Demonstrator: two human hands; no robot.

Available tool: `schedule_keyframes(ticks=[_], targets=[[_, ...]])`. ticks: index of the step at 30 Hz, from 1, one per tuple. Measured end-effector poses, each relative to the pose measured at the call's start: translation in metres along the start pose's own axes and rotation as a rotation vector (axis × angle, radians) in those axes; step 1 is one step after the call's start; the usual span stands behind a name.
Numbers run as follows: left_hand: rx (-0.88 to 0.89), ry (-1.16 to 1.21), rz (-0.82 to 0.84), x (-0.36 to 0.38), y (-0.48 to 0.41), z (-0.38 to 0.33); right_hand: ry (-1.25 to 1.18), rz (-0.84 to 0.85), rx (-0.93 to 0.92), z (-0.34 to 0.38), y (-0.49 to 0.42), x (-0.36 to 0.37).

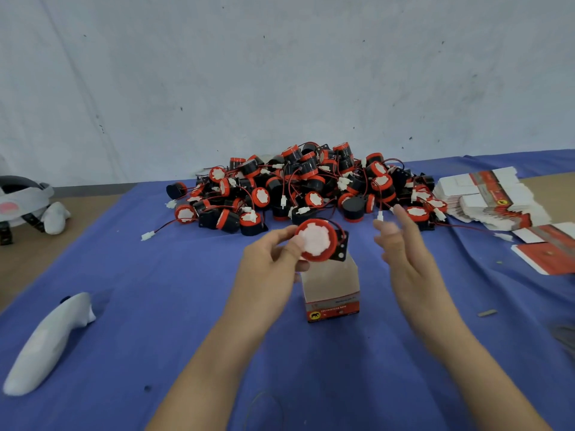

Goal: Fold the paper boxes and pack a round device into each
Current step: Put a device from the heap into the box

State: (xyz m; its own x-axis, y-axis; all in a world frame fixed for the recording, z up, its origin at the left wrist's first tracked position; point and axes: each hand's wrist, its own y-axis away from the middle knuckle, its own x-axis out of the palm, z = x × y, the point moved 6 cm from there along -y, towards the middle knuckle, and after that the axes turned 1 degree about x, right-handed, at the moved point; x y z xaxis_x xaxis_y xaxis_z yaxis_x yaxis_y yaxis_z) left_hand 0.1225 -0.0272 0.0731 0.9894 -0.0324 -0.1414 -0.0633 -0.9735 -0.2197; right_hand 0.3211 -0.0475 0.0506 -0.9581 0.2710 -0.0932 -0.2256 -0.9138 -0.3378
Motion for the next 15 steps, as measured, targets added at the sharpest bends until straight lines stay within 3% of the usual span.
schedule_keyframes(ticks=[5,9,15], targets=[[-0.034,-0.185,0.012,-0.01,-0.002,0.001,0.291,0.347,0.145,-0.048,-0.004,0.01],[-0.035,-0.285,0.031,-0.006,-0.001,0.001,0.318,0.513,0.153,-0.065,-0.001,0.028],[-0.007,-0.483,0.012,0.004,0.002,0.002,0.442,0.247,-0.092,-0.044,0.004,0.035]])
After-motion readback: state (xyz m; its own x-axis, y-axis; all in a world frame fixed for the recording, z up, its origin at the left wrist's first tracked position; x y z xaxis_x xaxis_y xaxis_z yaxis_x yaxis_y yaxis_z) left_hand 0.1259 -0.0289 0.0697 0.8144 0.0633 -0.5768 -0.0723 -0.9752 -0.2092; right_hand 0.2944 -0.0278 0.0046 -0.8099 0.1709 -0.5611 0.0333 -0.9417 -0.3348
